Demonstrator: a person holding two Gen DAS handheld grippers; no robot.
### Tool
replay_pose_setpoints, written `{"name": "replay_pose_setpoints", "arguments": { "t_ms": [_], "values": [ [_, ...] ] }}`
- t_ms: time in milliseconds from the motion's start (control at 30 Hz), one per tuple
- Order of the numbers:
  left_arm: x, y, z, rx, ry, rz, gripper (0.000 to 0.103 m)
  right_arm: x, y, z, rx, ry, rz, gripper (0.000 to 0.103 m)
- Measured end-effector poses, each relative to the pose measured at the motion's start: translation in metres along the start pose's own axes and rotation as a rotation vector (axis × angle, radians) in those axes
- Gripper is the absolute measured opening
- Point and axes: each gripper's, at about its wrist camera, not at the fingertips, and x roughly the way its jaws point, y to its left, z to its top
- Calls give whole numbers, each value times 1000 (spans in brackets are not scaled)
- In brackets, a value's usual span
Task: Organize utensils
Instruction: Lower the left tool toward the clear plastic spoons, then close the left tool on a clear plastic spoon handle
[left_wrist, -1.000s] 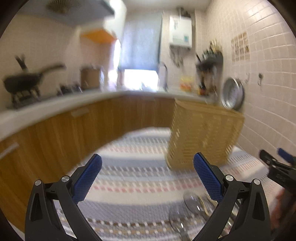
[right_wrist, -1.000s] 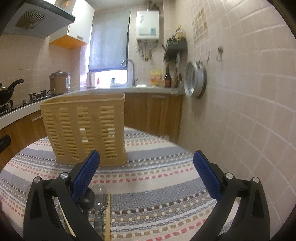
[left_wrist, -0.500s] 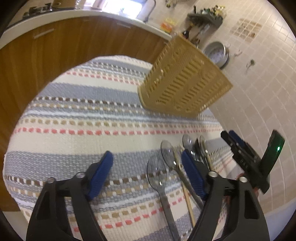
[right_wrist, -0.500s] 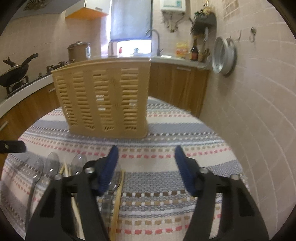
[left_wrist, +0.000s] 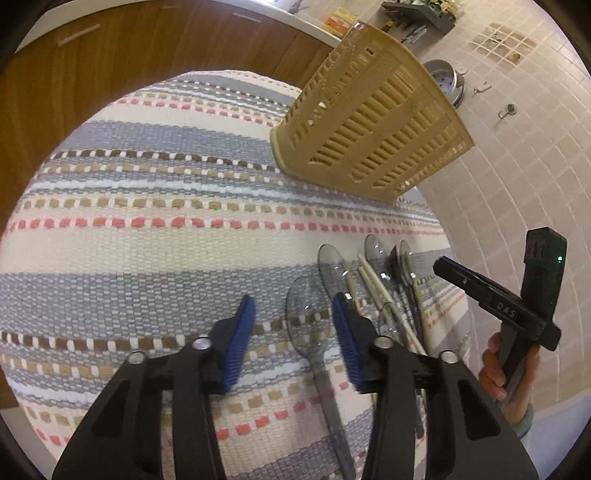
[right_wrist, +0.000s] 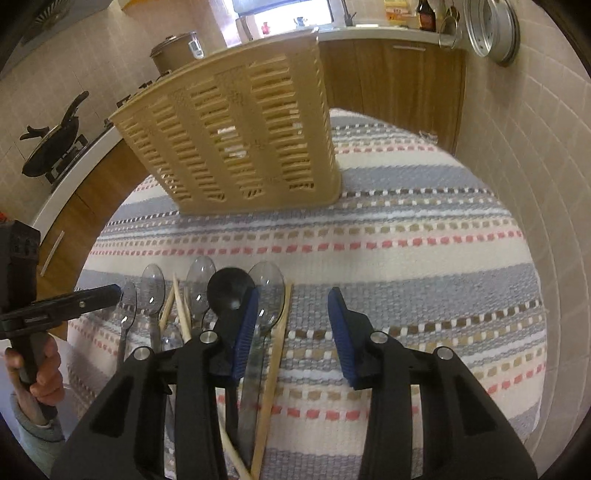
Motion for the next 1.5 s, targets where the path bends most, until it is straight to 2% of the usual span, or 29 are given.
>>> {"name": "replay_pose_setpoints", "arguments": {
  "t_ms": [133,267,367,500,667,800,967,1033,1133,1200,1333,1433,1500],
  "values": [
    [0,2,0,-3,9,-3,38,8,6,1,-14,42,-18,24],
    [1,2,2,-7,26,-20,38,8,8,9,-16,47,-5,24],
    [2,-4,1,10,27,-2,38,12,9,14,-21,85,-13,24],
    [3,-9,-3,13,47,-20,38,7,14,6,-44,116,2,24],
    [9,-14,-1,25,50,-4,37,12,22,3,-67,148,-25,24],
    [9,-14,-3,24,60,-2,35,19,24,2,-59,188,3,24],
    [5,-12,-7,21,58,-10,35,19,28,-2,-69,190,-6,24],
    [6,-8,-5,5,55,-19,35,16,27,1,-58,165,-10,24],
    [6,-6,-3,4,50,-23,34,13,22,15,-38,115,-39,24],
    [7,-6,-1,3,48,-19,32,17,16,27,-35,105,-25,24],
    [9,-7,3,-5,43,-11,27,27,8,40,-24,163,72,24],
    [13,-11,5,0,42,3,27,35,12,42,-42,184,-4,24],
    [15,-16,6,15,41,20,27,37,14,40,-41,186,-7,24]
  ]
}}
